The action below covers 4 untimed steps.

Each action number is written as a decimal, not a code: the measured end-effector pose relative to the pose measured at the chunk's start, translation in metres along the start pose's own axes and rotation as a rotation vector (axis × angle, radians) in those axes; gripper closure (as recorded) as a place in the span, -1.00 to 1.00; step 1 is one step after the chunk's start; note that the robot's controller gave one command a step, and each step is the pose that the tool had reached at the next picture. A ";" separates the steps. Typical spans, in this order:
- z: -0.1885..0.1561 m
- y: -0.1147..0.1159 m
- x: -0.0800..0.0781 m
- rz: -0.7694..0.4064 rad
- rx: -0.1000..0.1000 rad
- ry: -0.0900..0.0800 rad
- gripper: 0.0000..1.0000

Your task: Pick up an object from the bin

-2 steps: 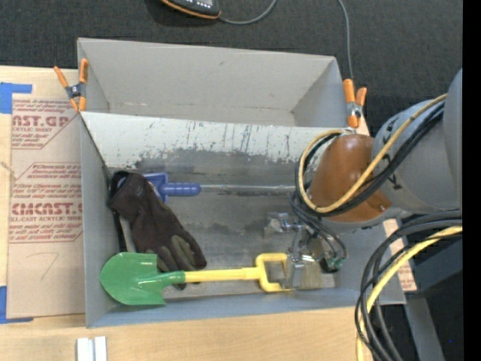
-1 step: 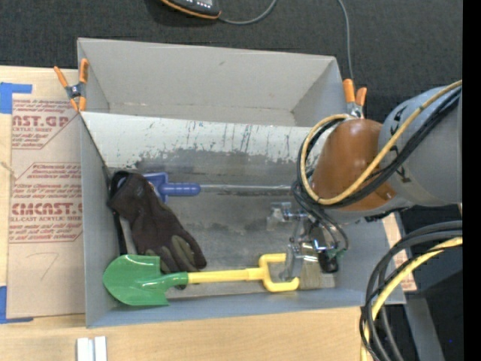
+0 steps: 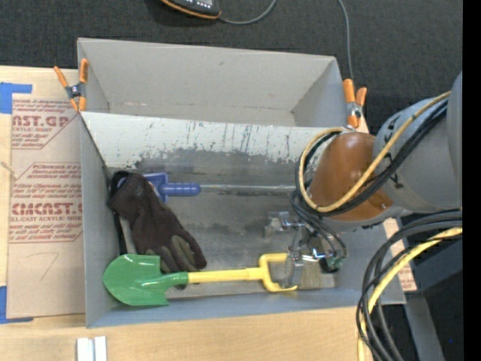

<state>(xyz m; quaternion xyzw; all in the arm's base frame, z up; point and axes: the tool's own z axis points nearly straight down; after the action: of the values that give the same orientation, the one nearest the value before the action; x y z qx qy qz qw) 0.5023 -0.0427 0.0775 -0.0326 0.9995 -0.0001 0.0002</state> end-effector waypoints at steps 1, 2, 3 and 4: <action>0.007 0.003 -0.001 0.340 0.003 -0.009 -1.00; 0.000 0.001 -0.001 0.009 0.000 -0.003 1.00; 0.000 0.001 -0.001 0.009 0.000 -0.002 1.00; -0.015 0.001 0.001 0.009 0.000 0.002 1.00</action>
Offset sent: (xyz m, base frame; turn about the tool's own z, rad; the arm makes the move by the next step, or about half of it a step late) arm 0.0000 0.0002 0.0000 0.0088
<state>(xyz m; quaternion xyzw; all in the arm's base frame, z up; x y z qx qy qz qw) 0.5016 -0.0417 0.0923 -0.0283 0.9996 0.0001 -0.0006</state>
